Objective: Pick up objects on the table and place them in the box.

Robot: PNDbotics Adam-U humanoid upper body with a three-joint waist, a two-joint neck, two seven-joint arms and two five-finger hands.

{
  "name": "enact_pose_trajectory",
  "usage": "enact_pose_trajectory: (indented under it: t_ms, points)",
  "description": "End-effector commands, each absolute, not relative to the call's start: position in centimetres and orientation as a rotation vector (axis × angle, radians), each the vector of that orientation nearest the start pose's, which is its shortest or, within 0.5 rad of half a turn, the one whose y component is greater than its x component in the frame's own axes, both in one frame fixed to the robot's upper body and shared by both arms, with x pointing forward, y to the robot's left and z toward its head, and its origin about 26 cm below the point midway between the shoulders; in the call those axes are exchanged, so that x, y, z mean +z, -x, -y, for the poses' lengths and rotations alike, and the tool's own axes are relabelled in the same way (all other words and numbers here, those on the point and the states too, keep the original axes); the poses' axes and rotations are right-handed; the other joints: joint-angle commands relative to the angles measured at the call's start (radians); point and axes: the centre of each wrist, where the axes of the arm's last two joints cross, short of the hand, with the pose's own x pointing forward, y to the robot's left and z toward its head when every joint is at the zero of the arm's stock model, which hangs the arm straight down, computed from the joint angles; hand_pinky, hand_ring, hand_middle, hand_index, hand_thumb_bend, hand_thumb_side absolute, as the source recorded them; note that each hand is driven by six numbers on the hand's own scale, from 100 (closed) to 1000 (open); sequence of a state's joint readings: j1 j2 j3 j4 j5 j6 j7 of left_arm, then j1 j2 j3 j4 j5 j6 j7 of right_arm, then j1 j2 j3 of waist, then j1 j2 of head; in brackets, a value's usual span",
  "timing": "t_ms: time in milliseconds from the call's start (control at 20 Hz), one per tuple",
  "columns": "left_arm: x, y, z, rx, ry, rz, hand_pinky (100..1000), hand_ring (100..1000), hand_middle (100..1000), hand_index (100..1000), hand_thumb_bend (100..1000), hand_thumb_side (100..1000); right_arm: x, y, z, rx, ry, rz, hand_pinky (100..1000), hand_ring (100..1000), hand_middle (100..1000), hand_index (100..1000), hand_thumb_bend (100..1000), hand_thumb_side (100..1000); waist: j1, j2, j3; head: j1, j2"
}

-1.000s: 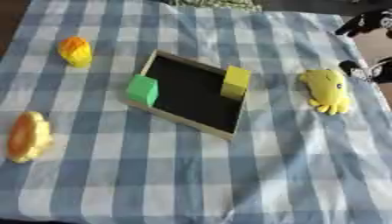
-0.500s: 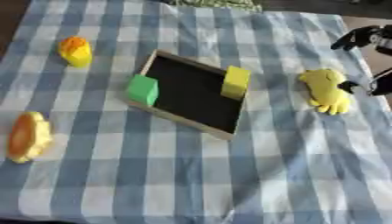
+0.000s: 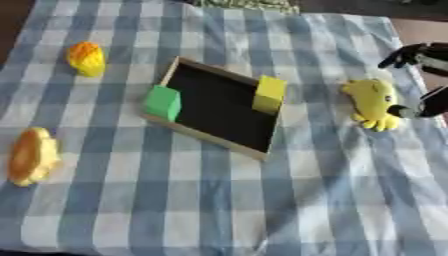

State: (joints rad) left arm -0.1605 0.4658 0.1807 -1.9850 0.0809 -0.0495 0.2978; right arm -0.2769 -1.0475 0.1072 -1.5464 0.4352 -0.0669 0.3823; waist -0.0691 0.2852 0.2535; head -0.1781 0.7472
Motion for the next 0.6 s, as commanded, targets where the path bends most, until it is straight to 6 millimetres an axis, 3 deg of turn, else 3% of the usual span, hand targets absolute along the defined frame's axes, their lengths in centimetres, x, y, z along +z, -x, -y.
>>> enact_pose_trajectory:
  t_ms: [50, 600]
  points:
    - [20.1, -27.9, -33.7, -0.008, -0.530, 2.279, 936, 797, 743, 791, 100, 521, 21.2, -32.6, 43.7, 1.446, 0.941, 1.162, 870, 854, 856, 877, 429, 173, 0.009, 0.000, 0.001, -0.001, -0.007]
    - [20.0, -27.9, -33.6, -0.003, -0.519, 2.274, 937, 798, 744, 791, 100, 530, 19.2, -34.1, 44.8, 1.419, 0.968, 1.097, 864, 849, 851, 877, 432, 210, 0.011, 0.008, 0.005, 0.002, -0.007]
